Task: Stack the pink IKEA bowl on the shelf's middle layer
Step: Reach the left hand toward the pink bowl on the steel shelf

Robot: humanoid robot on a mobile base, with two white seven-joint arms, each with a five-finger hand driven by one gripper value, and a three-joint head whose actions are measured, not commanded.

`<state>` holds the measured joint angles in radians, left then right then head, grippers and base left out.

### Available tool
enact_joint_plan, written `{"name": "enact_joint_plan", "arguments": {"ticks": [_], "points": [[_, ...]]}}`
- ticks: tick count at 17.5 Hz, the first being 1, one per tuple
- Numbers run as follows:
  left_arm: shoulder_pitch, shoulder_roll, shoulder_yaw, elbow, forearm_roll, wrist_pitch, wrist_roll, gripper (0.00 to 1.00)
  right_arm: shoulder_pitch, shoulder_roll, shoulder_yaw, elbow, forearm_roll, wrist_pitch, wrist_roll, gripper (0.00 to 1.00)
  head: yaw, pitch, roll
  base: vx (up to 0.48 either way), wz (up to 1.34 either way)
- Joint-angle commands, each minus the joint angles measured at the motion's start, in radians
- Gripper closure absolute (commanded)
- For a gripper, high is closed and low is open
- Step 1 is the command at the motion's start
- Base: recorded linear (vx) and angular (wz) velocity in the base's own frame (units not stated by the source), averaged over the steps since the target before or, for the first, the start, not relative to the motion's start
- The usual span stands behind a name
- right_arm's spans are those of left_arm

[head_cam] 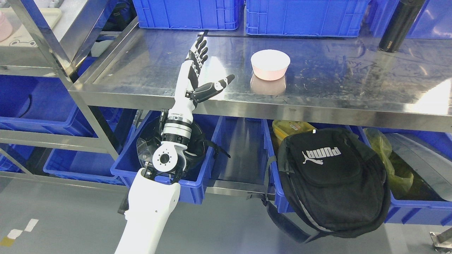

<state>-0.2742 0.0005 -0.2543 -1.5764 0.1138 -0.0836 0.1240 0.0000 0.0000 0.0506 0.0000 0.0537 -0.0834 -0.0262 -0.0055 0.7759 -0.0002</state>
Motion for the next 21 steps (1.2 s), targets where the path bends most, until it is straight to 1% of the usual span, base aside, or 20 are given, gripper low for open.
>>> {"name": "enact_joint_plan", "arguments": {"ticks": [1, 2, 4, 6, 8, 10, 12, 13, 14, 15, 16, 17, 18, 20, 21], "points": [[-0.003, 0.017, 0.009, -0.001, 0.003, -0.005, 0.0, 0.0, 0.023, -0.017, 0.0, -0.017, 0.0, 0.001, 0.0, 0.0, 0.0, 0.0, 0.0, 0.016, -0.03], [-0.005, 0.017, 0.013, -0.001, 0.0, -0.007, -0.001, 0.0, 0.023, -0.017, 0.0, -0.017, 0.0, 0.001, 0.0, 0.0, 0.0, 0.0, 0.0, 0.016, -0.03], [-0.01, 0.017, 0.017, -0.002, 0.0, -0.066, -0.02, 0.0, 0.023, -0.017, 0.0, -0.017, 0.0, 0.001, 0.0, 0.0, 0.0, 0.0, 0.0, 0.019, -0.05], [-0.017, 0.017, 0.02, -0.005, -0.025, -0.07, -0.073, 0.0, 0.023, -0.017, 0.0, -0.017, 0.0, 0.001, 0.0, 0.0, 0.0, 0.0, 0.0, 0.031, -0.13], [-0.023, 0.031, 0.032, -0.025, -0.153, -0.059, -0.113, 0.0, 0.023, -0.017, 0.0, -0.017, 0.0, 0.001, 0.0, 0.0, 0.0, 0.0, 0.0, 0.043, -0.17], [-0.036, 0.122, 0.059, -0.04, -0.311, -0.027, -0.17, 0.01, 0.023, -0.017, 0.0, -0.017, 0.0, 0.001, 0.0, 0.0, 0.0, 0.0, 0.0, 0.044, -0.17], [-0.06, 0.225, 0.072, -0.04, -0.477, -0.024, -0.242, 0.01, 0.023, -0.017, 0.0, -0.017, 0.0, 0.001, 0.0, 0.0, 0.0, 0.0, 0.0, 0.028, -0.16], [-0.077, 0.258, 0.075, -0.039, -0.567, -0.022, -0.276, 0.01, 0.023, -0.017, 0.0, -0.017, 0.0, 0.001, 0.0, 0.0, 0.0, 0.0, 0.0, 0.014, -0.11], [-0.091, 0.297, 0.081, -0.039, -0.709, -0.022, -0.337, 0.01, 0.023, -0.017, 0.0, -0.017, 0.0, 0.001, 0.0, 0.0, 0.0, 0.0, 0.0, 0.014, -0.11], [-0.108, 0.32, 0.089, -0.039, -0.811, -0.022, -0.412, 0.01, 0.023, -0.017, 0.0, -0.017, 0.0, 0.001, 0.0, 0.0, 0.0, 0.0, 0.0, 0.02, -0.01], [-0.152, 0.338, 0.087, -0.039, -0.865, -0.027, -0.517, 0.01, 0.023, -0.017, 0.0, -0.017, 0.0, 0.001, 0.0, 0.0, 0.0, 0.0, 0.0, 0.02, 0.0], [-0.195, 0.349, 0.081, -0.039, -0.873, -0.027, -0.602, 0.02, 0.023, -0.017, 0.0, -0.017, 0.0, 0.001, 0.0, 0.0, 0.0, 0.0, 0.0, 0.02, 0.0], [-0.256, 0.343, 0.064, -0.037, -0.873, -0.028, -0.685, 0.05, 0.023, -0.017, 0.0, -0.017, 0.0, 0.001, 0.0, 0.0, 0.0, 0.0, 0.0, 0.014, -0.02], [-0.386, 0.354, -0.023, -0.033, -0.905, -0.027, -0.757, 0.06, 0.023, -0.017, 0.0, -0.017, 0.0, 0.001, 0.0, 0.0, 0.0, 0.0, 0.0, 0.009, -0.03], [-0.434, 0.384, -0.064, -0.025, -0.943, -0.027, -0.783, 0.06, 0.023, -0.017, 0.0, -0.017, 0.0, 0.001, 0.0, 0.0, 0.0, 0.0, 0.0, 0.003, -0.04]]}}
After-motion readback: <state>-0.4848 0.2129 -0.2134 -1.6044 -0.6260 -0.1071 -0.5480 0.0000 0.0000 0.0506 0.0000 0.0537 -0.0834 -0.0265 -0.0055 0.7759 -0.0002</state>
